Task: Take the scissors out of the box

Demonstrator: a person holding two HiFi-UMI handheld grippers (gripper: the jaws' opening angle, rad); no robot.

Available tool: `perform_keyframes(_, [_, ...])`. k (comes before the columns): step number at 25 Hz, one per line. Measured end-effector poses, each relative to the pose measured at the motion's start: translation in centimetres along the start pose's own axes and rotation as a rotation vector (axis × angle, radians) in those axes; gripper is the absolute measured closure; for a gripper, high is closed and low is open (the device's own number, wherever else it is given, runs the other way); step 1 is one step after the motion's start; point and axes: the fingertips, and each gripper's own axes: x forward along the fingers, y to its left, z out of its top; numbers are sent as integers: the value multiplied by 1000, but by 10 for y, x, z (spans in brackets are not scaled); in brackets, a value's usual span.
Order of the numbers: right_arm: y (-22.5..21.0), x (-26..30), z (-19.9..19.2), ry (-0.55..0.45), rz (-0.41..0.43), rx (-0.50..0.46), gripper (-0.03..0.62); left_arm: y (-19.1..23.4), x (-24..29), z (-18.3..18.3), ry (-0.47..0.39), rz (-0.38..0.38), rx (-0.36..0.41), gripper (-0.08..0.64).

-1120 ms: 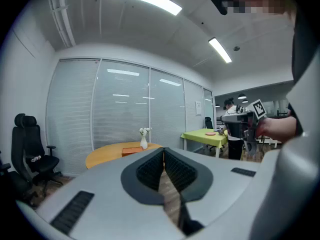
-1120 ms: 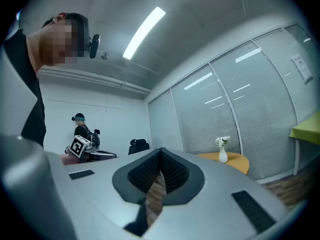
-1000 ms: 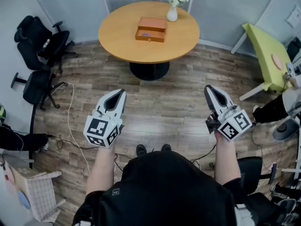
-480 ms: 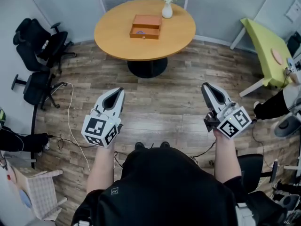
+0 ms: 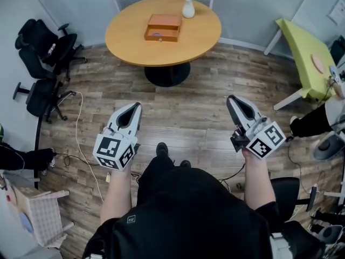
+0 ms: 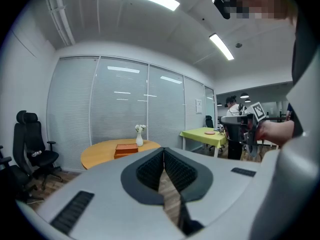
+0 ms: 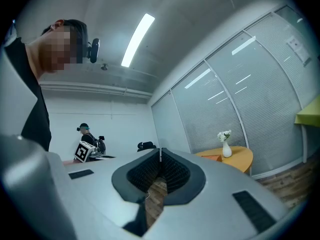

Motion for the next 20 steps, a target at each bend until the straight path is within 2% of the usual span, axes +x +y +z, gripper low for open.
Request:
perform_keyframes(5, [-13, 15, -7, 29, -1, 7, 554, 14, 14, -6, -6, 2, -19, 545])
perform_keyframes(10, [-29, 53, -13, 57, -6, 12, 554, 49, 43, -12, -7, -11, -41, 546])
perform_keyframes(20, [-86, 177, -12, 91, -20, 18, 554, 161, 120, 1, -16, -23, -54, 546])
